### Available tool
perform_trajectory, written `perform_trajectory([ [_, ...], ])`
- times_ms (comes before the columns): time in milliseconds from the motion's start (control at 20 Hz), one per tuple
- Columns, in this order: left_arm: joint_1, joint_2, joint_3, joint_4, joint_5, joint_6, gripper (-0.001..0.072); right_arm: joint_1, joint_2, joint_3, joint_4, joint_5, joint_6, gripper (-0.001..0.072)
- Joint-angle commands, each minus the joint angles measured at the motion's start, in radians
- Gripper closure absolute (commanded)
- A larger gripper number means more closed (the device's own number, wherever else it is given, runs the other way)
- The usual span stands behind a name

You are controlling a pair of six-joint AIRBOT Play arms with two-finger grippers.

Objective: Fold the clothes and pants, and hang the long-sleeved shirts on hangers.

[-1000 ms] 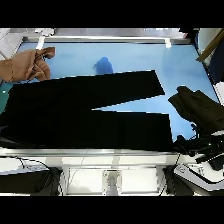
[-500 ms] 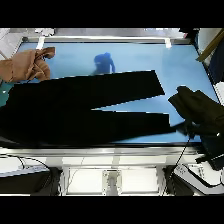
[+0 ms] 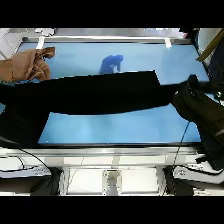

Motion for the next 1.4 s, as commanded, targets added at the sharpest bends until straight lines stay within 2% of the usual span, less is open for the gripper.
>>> perform_trajectory([
  [0, -0.133, -0.113, 0.127, 0.178, 0.159, -0.198, 0.0695, 0.094, -0.218, 0.221, -0.005, -0.179, 0.074, 0.0711],
  [150, -0.200, -0.256, 0.251, 0.267, 0.169, -0.259, 0.0695, 0.137, -0.370, 0.349, -0.004, -0.283, 0.093, 0.0710],
  [300, -0.262, -0.354, 0.290, 0.266, 0.273, -0.265, 0.0695, 0.176, -0.486, 0.455, -0.003, -0.331, 0.122, 0.0708],
  [450, -0.304, -0.408, 0.290, 0.266, 0.395, -0.289, 0.0694, 0.208, -0.517, 0.480, -0.004, -0.448, 0.169, 0.0707],
  [550, -0.309, -0.424, 0.290, 0.266, 0.427, -0.346, 0.0694, 0.214, -0.517, 0.483, -0.001, -0.488, 0.209, 0.0705],
  [600, -0.309, -0.423, 0.290, 0.266, 0.430, -0.357, 0.0691, 0.212, -0.517, 0.486, -0.001, -0.486, 0.221, 0.0681],
  [650, -0.308, -0.415, 0.290, 0.267, 0.429, -0.355, 0.0631, 0.205, -0.516, 0.492, -0.005, -0.475, 0.220, 0.0510],
  [700, -0.305, -0.402, 0.290, 0.266, 0.427, -0.355, 0.0622, 0.196, -0.516, 0.507, -0.005, -0.448, 0.221, 0.0306],
  [850, -0.291, -0.324, 0.290, 0.265, 0.426, -0.355, 0.0619, 0.150, -0.516, 0.568, -0.017, -0.297, 0.220, 0.0293],
  [900, -0.291, -0.291, 0.290, 0.266, 0.417, -0.354, 0.0545, 0.135, -0.516, 0.589, -0.038, -0.236, 0.220, 0.0294],
  [950, -0.293, -0.262, 0.290, 0.266, 0.406, -0.354, 0.0159, 0.122, -0.516, 0.608, -0.080, -0.169, 0.220, 0.0294],
  [1000, -0.302, -0.231, 0.290, 0.265, 0.385, -0.338, -0.0010, 0.113, -0.516, 0.621, -0.123, -0.111, 0.221, 0.0295],
  [1150, -0.362, -0.160, 0.290, 0.262, 0.263, -0.197, -0.0013, 0.100, -0.521, 0.626, -0.253, -0.005, 0.243, 0.0295],
  [1250, -0.429, -0.138, 0.290, 0.262, 0.201, -0.121, -0.0013, 0.092, -0.544, 0.627, -0.264, 0.038, 0.242, 0.0294],
  [1350, -0.515, -0.137, 0.290, 0.262, 0.196, -0.073, -0.0013, 0.081, -0.586, 0.634, -0.257, 0.074, 0.225, 0.0293],
])
